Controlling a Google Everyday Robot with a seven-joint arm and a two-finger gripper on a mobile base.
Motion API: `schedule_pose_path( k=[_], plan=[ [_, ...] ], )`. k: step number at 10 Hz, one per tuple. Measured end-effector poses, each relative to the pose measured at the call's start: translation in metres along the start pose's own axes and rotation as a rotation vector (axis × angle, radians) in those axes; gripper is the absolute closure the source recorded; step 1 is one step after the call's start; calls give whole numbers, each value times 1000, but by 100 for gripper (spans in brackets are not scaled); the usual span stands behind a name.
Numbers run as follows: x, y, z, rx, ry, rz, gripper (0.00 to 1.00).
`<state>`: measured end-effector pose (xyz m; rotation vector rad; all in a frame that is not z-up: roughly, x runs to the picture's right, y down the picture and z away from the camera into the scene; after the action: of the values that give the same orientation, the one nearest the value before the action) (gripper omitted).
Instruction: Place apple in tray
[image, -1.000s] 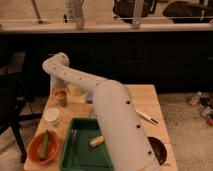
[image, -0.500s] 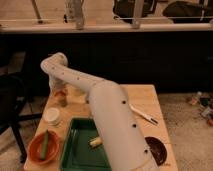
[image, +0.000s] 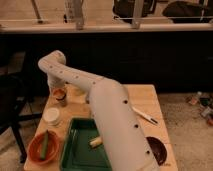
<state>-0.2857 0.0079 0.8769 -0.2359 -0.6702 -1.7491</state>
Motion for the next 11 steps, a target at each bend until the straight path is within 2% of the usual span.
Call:
schedule_pose_path(
  k=[4,8,11],
  plan=[
    [4,-2,-23,7,48,-12,100],
    [-8,-11,-42,14,31,-39,100],
    [-22,-13,-57,-4,12,-38,100]
  ],
)
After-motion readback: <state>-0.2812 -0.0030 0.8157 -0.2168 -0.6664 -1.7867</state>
